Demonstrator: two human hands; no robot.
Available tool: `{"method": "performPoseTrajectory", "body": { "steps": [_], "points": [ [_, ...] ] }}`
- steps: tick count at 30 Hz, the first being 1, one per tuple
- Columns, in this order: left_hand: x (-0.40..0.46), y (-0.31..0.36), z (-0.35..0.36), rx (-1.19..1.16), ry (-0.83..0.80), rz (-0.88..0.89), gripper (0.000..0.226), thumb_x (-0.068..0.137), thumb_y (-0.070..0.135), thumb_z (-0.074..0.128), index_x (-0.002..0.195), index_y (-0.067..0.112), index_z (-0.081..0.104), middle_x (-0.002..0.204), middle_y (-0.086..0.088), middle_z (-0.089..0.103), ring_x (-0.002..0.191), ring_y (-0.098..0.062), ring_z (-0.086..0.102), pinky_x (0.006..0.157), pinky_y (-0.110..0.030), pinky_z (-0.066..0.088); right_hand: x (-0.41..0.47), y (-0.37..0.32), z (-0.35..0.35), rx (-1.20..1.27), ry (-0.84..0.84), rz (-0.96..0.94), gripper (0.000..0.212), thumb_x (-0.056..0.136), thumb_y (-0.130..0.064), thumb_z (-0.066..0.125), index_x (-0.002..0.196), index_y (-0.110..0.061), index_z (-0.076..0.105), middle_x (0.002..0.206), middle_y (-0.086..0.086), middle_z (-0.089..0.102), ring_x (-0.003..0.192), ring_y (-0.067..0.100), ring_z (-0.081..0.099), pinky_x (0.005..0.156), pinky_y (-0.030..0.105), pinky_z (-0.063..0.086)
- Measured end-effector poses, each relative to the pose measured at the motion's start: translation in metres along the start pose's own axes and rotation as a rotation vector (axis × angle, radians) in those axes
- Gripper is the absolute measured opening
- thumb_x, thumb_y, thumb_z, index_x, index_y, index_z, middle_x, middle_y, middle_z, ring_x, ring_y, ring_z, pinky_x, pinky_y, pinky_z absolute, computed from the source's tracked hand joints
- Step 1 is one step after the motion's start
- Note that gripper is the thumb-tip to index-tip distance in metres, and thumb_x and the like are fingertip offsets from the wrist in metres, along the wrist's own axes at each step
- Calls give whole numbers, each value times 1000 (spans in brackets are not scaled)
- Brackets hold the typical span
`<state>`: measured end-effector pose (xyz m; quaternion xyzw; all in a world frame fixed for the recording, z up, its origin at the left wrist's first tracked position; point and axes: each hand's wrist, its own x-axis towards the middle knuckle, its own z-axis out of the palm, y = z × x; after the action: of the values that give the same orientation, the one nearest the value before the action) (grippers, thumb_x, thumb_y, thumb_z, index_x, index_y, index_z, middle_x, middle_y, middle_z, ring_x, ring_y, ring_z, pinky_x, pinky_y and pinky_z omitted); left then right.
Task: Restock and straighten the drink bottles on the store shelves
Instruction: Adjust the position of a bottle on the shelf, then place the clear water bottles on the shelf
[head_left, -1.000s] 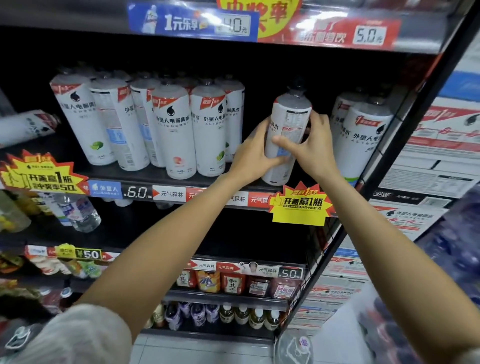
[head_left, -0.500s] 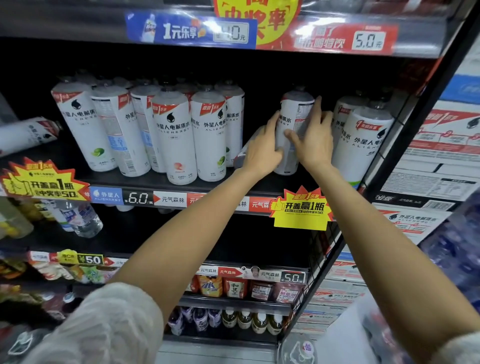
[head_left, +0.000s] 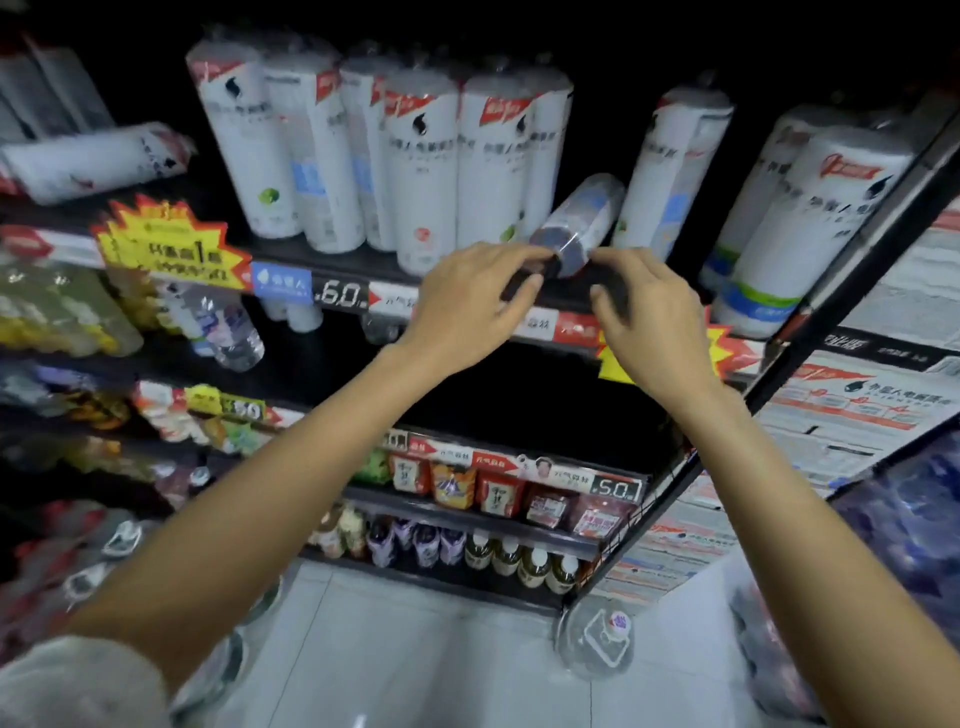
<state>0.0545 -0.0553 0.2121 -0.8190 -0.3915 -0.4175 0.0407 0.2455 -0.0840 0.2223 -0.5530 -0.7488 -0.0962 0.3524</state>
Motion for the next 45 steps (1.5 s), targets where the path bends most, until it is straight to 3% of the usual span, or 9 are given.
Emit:
{"method": "performPoseTrajectory", "body": {
  "steps": [7,11,17,24,29,34,37,42,45],
  "points": [
    [-136,-72,-41,152,-3,-155,26,94,31,51,94,20,74,69,8,70,61,-11,64,52,-28,50,-61,-72,77,13,-231,-283,30,91,-23,44,109,-15,67,82,1,70,71,23,67,51,28,48],
    [-189,-137,-30,44,-164,-571,19,91,25,61,109,23,68,89,8,72,83,-10,67,69,-6,42,-74,-89,150,52,-380,-318,25,92,-20,51,111,-14,66,89,0,70,76,21,67,49,28,50],
    [-227,-247,-17,-89,67,-869,39,89,25,65,126,18,55,115,2,65,104,-12,61,92,-37,50,-46,-124,267,135,-419,-298,26,90,-15,61,116,-11,63,106,5,67,94,27,64,65,33,52],
    [-248,-372,-11,-93,171,-931,80,81,31,75,144,13,31,135,-11,42,123,-26,48,103,-43,42,6,-161,401,169,-327,-197,42,89,-17,61,130,-11,53,130,10,54,118,30,50,95,40,44],
    [-224,-429,11,-20,249,-862,104,73,42,79,150,10,16,143,-15,34,135,-30,31,110,-38,31,26,-152,461,152,-72,-10,47,88,-21,64,130,-6,49,134,20,45,124,35,39,100,41,36],
    [-205,-449,32,93,444,-1028,90,73,46,76,144,14,31,140,-9,43,131,-28,39,105,-42,36,45,-128,478,186,128,416,71,82,-35,69,135,-1,37,140,22,33,129,36,34,103,37,29],
    [-211,-456,37,38,487,-943,80,71,50,77,134,15,41,132,-5,51,121,-24,50,96,-36,43,60,-115,490,289,143,536,95,73,-42,77,142,-2,26,144,20,28,133,34,31,106,36,26],
    [-214,-460,34,-159,307,-778,87,60,62,73,128,16,45,123,-3,59,110,-16,58,93,-32,49,87,-108,509,333,186,692,115,71,-54,75,149,-1,10,154,16,19,141,31,21,114,44,26],
    [-210,-456,33,-287,262,-765,82,67,42,82,134,15,42,124,2,57,106,-7,57,92,-27,49,94,-102,511,336,203,702,103,74,-48,74,149,-9,16,154,13,22,139,29,27,110,45,32]
  ]
}}
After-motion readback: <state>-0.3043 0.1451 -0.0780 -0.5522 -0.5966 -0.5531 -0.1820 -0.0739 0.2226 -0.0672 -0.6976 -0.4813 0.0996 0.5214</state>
